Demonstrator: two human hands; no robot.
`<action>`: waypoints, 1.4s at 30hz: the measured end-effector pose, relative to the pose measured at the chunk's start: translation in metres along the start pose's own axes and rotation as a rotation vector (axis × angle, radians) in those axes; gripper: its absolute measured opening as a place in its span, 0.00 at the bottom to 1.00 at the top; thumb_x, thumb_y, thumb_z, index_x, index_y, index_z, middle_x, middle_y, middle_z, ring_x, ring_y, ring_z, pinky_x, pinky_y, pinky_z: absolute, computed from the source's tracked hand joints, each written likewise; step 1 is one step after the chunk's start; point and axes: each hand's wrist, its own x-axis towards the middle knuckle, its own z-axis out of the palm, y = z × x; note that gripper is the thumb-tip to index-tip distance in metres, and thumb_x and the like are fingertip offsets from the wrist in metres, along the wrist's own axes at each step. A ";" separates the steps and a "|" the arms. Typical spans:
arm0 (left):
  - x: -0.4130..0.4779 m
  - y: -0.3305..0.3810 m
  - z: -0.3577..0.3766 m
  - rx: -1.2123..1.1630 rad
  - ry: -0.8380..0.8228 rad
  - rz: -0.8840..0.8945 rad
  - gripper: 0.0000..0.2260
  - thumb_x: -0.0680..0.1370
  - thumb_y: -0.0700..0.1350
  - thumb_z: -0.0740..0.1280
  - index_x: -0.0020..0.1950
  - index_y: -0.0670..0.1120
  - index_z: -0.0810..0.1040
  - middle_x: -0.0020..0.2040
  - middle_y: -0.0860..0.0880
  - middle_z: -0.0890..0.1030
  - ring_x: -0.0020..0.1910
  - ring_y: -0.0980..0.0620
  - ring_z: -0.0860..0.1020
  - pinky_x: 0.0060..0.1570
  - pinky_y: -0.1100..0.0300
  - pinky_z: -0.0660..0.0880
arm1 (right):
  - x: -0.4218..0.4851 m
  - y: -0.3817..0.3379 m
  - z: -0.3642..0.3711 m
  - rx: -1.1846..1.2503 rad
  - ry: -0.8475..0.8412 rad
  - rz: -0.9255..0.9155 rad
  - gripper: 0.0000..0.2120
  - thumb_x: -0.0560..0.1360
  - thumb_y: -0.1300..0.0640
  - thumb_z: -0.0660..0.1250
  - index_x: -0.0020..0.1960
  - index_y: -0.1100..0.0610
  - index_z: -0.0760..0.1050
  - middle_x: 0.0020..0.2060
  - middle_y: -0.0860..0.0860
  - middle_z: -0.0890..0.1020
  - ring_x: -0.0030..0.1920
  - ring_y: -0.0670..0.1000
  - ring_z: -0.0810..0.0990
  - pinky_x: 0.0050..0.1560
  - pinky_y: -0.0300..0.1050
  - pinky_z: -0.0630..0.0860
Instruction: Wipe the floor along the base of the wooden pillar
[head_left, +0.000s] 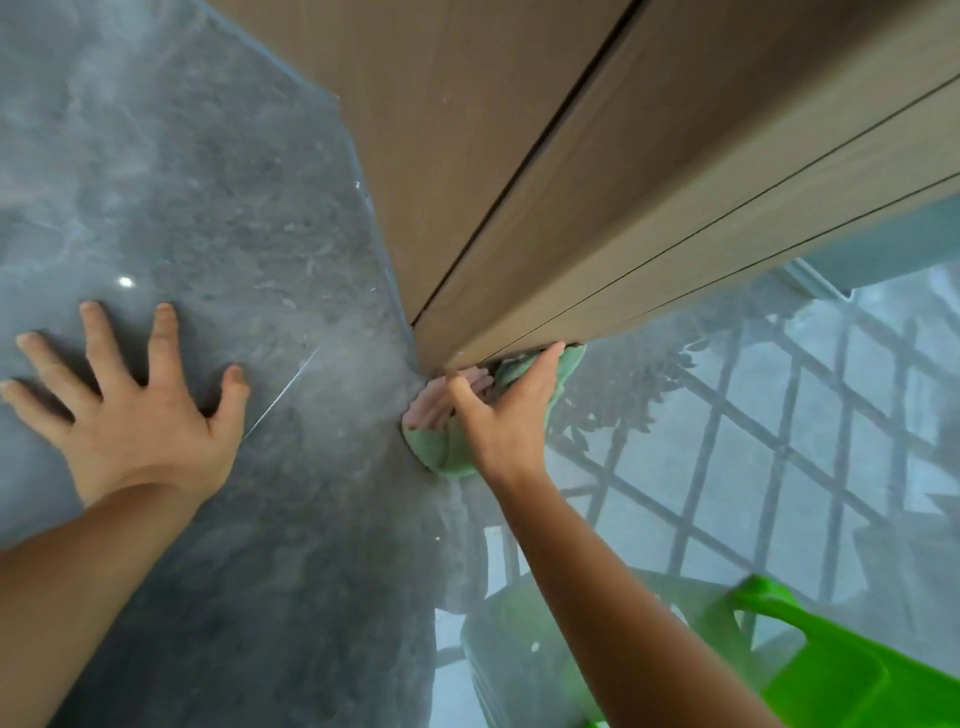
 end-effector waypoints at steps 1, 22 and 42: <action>0.001 0.000 -0.001 -0.001 -0.006 -0.006 0.35 0.76 0.69 0.52 0.80 0.56 0.53 0.82 0.40 0.50 0.73 0.19 0.56 0.66 0.21 0.59 | 0.000 0.008 -0.008 -0.059 -0.001 -0.063 0.59 0.67 0.38 0.72 0.79 0.58 0.36 0.80 0.56 0.43 0.79 0.54 0.42 0.78 0.55 0.47; 0.001 0.002 0.000 0.020 -0.025 -0.015 0.35 0.76 0.70 0.50 0.80 0.55 0.53 0.82 0.41 0.50 0.76 0.21 0.51 0.67 0.20 0.55 | 0.013 0.044 -0.033 -0.584 -0.164 0.050 0.76 0.50 0.13 0.54 0.77 0.65 0.34 0.78 0.62 0.38 0.78 0.60 0.35 0.76 0.56 0.36; -0.003 0.004 -0.001 0.025 0.011 -0.026 0.35 0.75 0.69 0.51 0.80 0.55 0.54 0.82 0.40 0.50 0.77 0.24 0.49 0.69 0.21 0.53 | 0.108 0.055 -0.085 -0.771 -0.196 0.395 0.71 0.60 0.25 0.70 0.76 0.64 0.28 0.78 0.61 0.36 0.78 0.61 0.36 0.75 0.62 0.39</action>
